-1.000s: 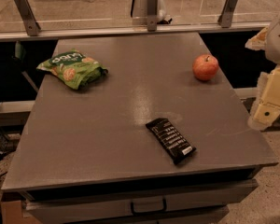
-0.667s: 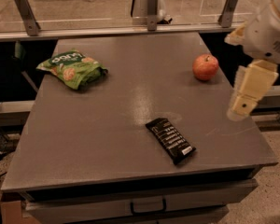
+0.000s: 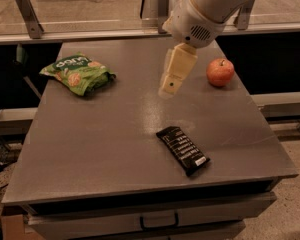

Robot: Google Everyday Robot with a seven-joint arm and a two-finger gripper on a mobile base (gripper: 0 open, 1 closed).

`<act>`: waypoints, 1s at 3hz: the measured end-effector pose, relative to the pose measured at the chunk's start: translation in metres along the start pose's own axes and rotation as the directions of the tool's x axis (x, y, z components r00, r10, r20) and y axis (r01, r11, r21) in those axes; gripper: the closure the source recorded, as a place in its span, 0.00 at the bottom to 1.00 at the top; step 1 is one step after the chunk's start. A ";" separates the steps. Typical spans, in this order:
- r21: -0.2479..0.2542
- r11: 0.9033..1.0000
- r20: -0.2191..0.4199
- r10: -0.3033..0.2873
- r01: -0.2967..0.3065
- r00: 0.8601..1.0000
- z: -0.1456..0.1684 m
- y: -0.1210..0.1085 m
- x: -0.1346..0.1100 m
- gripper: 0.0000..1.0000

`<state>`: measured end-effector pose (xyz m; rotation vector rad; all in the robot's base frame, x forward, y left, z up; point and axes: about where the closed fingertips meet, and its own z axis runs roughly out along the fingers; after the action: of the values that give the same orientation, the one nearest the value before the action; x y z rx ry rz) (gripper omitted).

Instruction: Pick green rice chip bag

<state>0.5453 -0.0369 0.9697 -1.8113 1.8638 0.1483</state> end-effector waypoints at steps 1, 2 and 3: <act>0.000 1.000 0.000 0.000 0.000 1.000 0.000 0.000 0.000 0.00; 0.010 1.000 0.003 0.028 -0.028 1.000 0.009 -0.006 -0.002 0.00; 0.004 0.996 0.058 0.087 -0.087 0.995 0.055 -0.026 -0.026 0.00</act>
Offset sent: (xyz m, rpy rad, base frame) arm 0.0217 0.0095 -0.0122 0.0275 0.0087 -0.0691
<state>0.5848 0.0082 0.9415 -1.7040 1.9016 0.2230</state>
